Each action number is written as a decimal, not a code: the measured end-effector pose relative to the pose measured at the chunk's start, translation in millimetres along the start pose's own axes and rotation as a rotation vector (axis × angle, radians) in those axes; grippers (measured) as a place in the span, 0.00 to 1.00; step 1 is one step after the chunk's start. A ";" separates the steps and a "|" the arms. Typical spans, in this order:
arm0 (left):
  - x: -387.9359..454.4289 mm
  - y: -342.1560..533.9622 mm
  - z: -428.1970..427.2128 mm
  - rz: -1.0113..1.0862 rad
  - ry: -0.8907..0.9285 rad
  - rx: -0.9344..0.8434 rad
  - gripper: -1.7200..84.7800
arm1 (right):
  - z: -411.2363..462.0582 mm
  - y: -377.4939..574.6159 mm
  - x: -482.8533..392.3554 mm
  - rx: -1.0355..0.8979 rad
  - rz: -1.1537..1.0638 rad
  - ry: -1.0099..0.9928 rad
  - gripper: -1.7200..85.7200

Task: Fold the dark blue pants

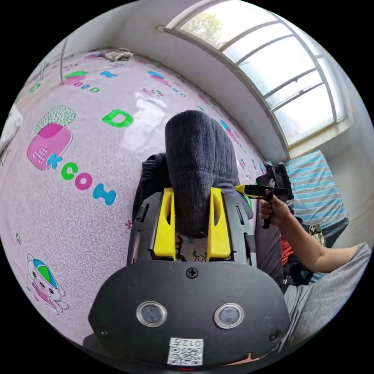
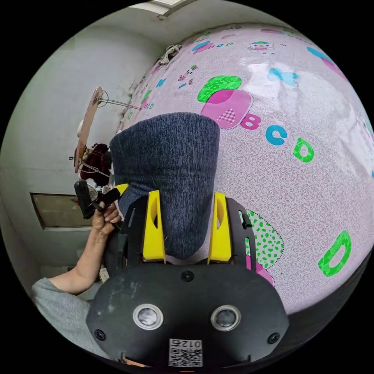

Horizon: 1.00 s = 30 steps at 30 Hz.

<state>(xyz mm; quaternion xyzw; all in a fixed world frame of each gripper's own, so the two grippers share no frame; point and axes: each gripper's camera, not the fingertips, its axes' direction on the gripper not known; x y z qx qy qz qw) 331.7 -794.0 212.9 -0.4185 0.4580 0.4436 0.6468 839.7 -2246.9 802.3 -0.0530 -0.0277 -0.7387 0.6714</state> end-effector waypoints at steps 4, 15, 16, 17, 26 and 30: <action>-42.5 2.6 22.1 -0.108 0.078 -0.005 0.17 | 15.4 2.0 -23.8 0.019 0.039 0.039 0.23; -17.0 38.2 11.7 0.061 0.035 0.152 0.13 | -29.4 45.7 -56.0 0.183 0.018 0.063 0.22; -5.8 37.2 14.7 0.096 0.007 0.152 0.13 | -44.5 51.0 -76.5 0.248 -0.032 0.155 0.21; 16.9 34.1 24.4 0.167 -0.031 0.152 0.13 | -55.5 53.7 -96.9 0.305 -0.076 0.219 0.20; 73.3 10.0 173.9 0.377 -0.272 0.022 0.06 | 14.8 7.5 -195.4 0.285 -0.267 0.346 0.18; 32.9 37.8 232.9 0.378 -0.381 -0.001 0.03 | 61.3 17.0 -224.2 0.319 -0.365 0.481 0.17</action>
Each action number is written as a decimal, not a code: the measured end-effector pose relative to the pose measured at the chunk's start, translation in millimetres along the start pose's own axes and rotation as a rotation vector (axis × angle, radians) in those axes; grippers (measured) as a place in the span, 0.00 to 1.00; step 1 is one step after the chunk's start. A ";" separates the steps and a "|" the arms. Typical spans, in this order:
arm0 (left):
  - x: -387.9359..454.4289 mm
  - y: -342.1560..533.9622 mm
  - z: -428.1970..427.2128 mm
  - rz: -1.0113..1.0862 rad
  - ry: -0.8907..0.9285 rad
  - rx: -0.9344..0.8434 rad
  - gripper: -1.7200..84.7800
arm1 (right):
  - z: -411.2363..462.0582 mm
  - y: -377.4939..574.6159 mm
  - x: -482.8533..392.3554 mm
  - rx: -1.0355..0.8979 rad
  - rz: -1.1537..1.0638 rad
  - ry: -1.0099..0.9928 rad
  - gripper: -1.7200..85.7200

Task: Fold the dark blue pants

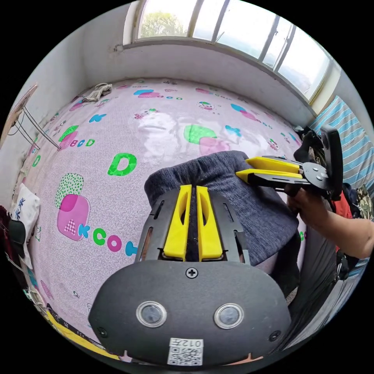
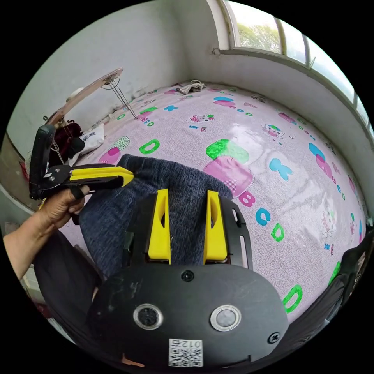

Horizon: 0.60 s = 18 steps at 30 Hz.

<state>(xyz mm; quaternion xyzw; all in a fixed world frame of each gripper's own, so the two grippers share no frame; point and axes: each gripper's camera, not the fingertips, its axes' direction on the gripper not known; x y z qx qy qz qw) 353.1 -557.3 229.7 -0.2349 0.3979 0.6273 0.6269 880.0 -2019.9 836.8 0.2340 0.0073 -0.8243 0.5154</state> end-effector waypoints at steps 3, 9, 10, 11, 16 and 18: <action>-6.9 9.8 20.5 -0.019 0.036 0.002 0.02 | 4.9 4.7 -28.8 0.042 -0.051 0.069 0.17; 2.1 18.4 43.8 0.015 0.016 0.007 0.02 | 10.2 0.9 -44.2 0.082 -0.034 0.034 0.18; 2.9 20.6 45.0 0.013 0.015 0.014 0.02 | 10.5 -1.0 -44.4 0.083 -0.033 0.013 0.18; 4.6 25.2 46.8 0.012 0.011 0.030 0.02 | 8.7 -4.5 -42.2 0.072 -0.029 -0.022 0.17; 5.1 34.5 52.4 0.002 0.011 0.055 0.02 | -23.0 -15.0 -36.2 -0.036 -0.026 -0.174 0.15; 2.7 34.1 54.6 -0.005 0.023 0.051 0.02 | -43.9 -8.5 -44.9 -0.025 -0.075 -0.235 0.14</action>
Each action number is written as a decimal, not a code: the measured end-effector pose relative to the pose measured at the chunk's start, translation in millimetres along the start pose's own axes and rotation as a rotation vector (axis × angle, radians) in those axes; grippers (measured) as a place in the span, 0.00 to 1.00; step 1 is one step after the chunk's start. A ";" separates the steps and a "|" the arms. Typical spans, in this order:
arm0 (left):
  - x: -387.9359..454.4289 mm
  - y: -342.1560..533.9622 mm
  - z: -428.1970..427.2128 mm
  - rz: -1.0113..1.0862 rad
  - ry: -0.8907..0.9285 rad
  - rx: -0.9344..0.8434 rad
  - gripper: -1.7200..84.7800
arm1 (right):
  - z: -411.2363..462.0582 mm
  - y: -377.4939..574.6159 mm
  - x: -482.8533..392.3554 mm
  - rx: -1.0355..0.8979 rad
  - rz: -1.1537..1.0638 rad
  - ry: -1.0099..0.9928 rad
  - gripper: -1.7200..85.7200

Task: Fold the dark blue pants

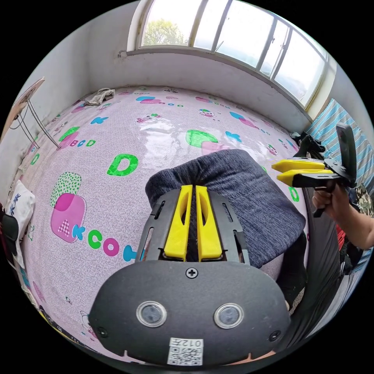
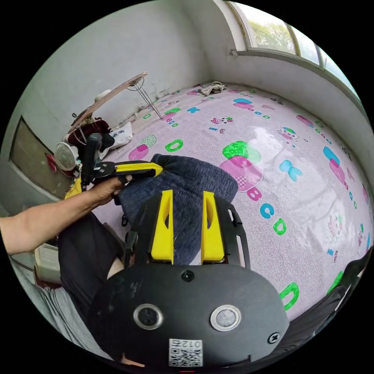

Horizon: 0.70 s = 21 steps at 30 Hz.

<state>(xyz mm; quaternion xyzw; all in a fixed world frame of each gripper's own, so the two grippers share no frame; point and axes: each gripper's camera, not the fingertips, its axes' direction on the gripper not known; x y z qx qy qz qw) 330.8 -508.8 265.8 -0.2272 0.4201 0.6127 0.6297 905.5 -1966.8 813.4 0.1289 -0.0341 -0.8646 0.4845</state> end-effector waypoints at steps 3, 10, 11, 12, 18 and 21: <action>1.3 0.4 0.4 0.009 -0.010 0.001 0.02 | -0.5 5.2 -31.3 -0.044 -0.109 0.027 0.12; 2.7 -5.5 -6.0 0.034 -0.031 -0.014 0.02 | 123.2 -20.7 -75.1 -0.409 -0.269 0.140 0.11; 1.8 -8.6 -8.1 0.035 -0.032 -0.023 0.02 | 133.8 -28.8 -80.3 -0.450 -0.279 0.154 0.11; -0.7 -13.0 -11.3 0.030 -0.023 -0.037 0.02 | 138.9 -32.5 -83.0 -0.470 -0.287 0.161 0.11; -16.3 -34.2 -75.4 0.003 0.151 -0.092 0.03 | 183.8 -59.1 -92.0 -0.611 -0.298 0.180 0.11; -0.7 -20.1 -125.1 0.063 0.157 -0.067 0.03 | 200.4 -65.9 -97.6 -0.640 -0.321 0.193 0.11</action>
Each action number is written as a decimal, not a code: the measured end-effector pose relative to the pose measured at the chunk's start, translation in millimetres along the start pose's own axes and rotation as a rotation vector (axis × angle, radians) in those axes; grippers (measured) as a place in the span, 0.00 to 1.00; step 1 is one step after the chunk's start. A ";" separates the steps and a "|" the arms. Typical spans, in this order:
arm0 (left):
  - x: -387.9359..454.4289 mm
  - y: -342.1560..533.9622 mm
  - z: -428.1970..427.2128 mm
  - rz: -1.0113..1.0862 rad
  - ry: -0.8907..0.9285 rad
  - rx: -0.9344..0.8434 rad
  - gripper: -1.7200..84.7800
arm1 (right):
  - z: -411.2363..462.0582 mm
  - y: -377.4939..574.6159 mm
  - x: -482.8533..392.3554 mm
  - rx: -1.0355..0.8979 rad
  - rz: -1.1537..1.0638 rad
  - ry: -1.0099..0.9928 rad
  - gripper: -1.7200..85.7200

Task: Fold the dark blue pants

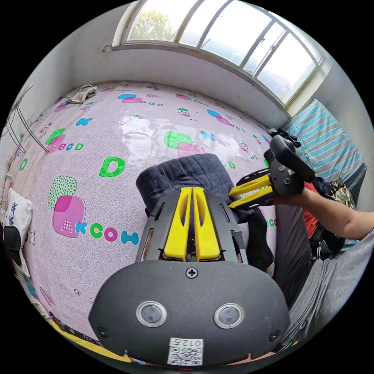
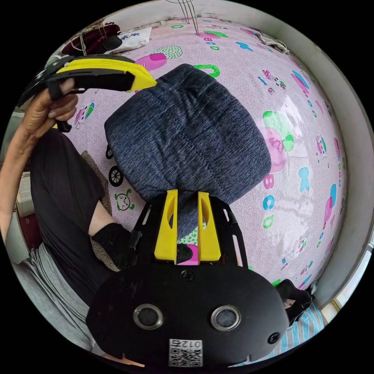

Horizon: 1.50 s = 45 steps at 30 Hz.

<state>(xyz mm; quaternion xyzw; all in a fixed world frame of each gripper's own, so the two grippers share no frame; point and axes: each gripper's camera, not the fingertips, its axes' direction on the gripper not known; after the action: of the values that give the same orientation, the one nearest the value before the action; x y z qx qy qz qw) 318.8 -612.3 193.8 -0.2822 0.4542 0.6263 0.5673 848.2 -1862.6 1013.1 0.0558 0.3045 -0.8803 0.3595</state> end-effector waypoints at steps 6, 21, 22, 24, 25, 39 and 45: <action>31.4 20.0 22.9 0.180 -0.113 -0.236 0.02 | 14.0 -25.7 -3.5 -0.056 -0.033 0.019 0.11; -1.1 -0.2 1.6 0.174 -0.064 -0.283 0.02 | 25.5 -7.6 23.2 0.088 0.066 -0.063 0.11; -1.3 -0.6 -0.3 0.171 -0.062 -0.281 0.02 | 23.2 5.3 33.4 0.129 0.078 -0.107 0.11; -0.5 -2.9 -6.9 0.165 -0.064 -0.275 0.02 | 12.5 25.3 52.7 0.178 0.110 -0.195 0.10; 0.1 -3.6 -8.4 0.165 -0.066 -0.276 0.02 | 3.3 37.9 64.7 0.195 0.149 -0.240 0.07; -1.9 -18.2 -30.4 0.143 -0.044 -0.267 0.02 | 39.5 59.7 17.1 0.098 -0.046 -0.022 0.06; -0.5 -23.0 -34.5 0.128 -0.033 -0.254 0.02 | -8.4 96.3 42.2 0.210 -0.019 -0.017 0.03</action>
<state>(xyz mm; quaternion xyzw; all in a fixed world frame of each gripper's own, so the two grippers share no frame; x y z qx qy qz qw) 335.6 -644.5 173.8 -0.3118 0.3789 0.7181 0.4934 880.4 -1936.6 945.1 0.0829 0.2081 -0.9112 0.3457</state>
